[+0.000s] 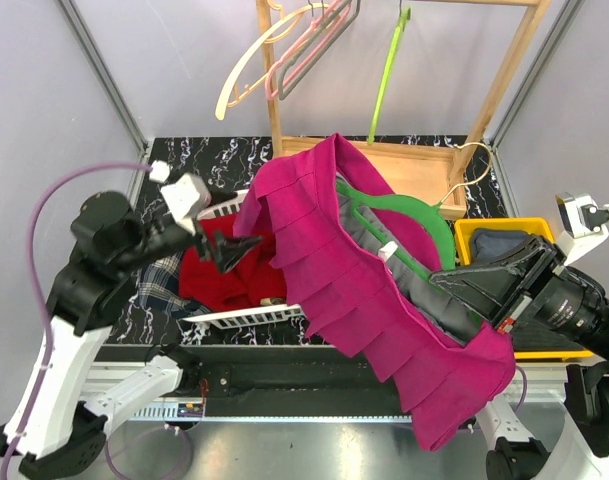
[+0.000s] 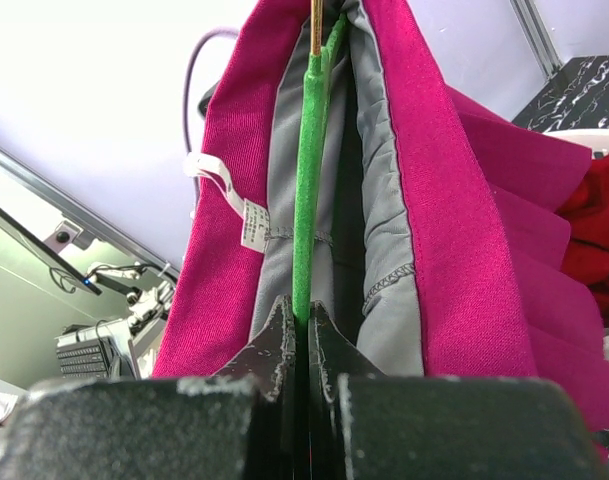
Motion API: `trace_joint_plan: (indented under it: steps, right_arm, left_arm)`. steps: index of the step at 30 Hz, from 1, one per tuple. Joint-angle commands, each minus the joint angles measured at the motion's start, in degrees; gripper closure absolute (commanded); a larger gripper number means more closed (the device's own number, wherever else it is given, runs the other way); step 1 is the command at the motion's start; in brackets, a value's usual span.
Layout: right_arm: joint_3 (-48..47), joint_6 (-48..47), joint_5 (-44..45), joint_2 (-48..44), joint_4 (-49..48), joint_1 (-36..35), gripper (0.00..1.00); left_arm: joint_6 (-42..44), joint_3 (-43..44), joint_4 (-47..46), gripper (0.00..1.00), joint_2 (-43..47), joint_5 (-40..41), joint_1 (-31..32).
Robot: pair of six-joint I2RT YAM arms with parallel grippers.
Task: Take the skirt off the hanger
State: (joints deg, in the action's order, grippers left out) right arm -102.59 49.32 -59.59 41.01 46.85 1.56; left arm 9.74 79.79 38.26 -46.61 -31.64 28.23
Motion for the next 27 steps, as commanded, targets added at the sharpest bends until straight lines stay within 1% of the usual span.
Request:
trace_joint_plan:
  steps: [1,7,10,11,12,13,15,16,17,18,19,20,22,23,25,27]
  right_arm:
    - [-1.92,2.45,-0.70,-0.23,-7.48,0.28,1.00]
    - [0.28,3.06,-1.05,-1.29,-8.27,0.28,1.00]
    - [1.77,3.67,-1.23,-1.55,-9.40,0.28,1.00]
    - [2.38,4.72,-1.40,-1.90,-11.15,0.37,1.00]
    - [3.87,5.43,-1.49,-2.25,-12.38,0.54,1.00]
    - [4.67,6.04,-1.67,-2.52,-13.27,0.72,1.00]
    - [6.69,7.80,-1.67,-3.13,-16.08,0.99,1.00]
    - [7.31,8.68,-1.49,-3.39,-16.87,1.33,1.00]
    - [8.27,9.04,-1.32,-3.83,-18.36,1.42,1.00]
    - [8.71,9.30,-1.14,-4.01,-18.90,1.60,1.00]
    - [9.07,9.39,-0.44,-4.19,-19.34,1.78,1.00]
    - [9.24,9.30,-0.18,-4.45,-19.69,1.86,1.00]
    - [9.07,8.52,0.35,-4.37,-19.69,1.86,1.00]
    - [8.90,8.16,0.53,-4.28,-19.34,1.86,1.00]
    - [8.54,6.68,0.97,-4.19,-18.47,1.86,1.00]
    - [7.84,3.87,1.49,-4.19,-15.22,1.86,1.00]
  left_arm:
    - [-2.79,4.84,-11.36,0.01,-2.95,1.06,-2.21]
    - [-6.48,8.36,-14.70,0.02,-5.07,-1.23,-3.79]
    - [-9.56,8.89,-16.89,0.02,-5.33,-4.56,-3.79]
    - [-13.13,8.98,-17.25,0.02,-5.59,-7.27,-3.79]
    - [-14.38,9.42,-17.52,0.06,-6.55,-9.30,-3.79]
    - [-15.70,9.51,-18.04,0.09,-7.17,-14.02,-3.79]
    - [-20.97,9.07,-18.92,0.16,-9.19,-19.49,-3.79]
    - [-23.42,7.59,-20.75,0.23,-9.81,-24.73,-3.79]
    - [-28.93,6.36,-22.77,0.28,-10.60,-27.14,-3.79]
    - [-31.94,4.78,-25.23,0.34,-10.87,-28.73,-3.79]
    - [-34.24,2.76,-28.30,0.45,-10.87,-29.87,-3.79]
    - [-35.82,2.48,-28.76,0.50,-10.87,-30.23,-3.88]
    - [-33.66,3.70,-26.85,0.60,-10.96,-30.76,-4.41]
    - [-32.77,4.49,-25.53,0.69,-11.13,-31.11,-4.84]
    - [-30.14,6.68,-20.96,0.71,-11.57,-32.08,-6.77]
    - [-28.73,10.29,-16.75,0.73,-12.45,-34.09,-10.11]
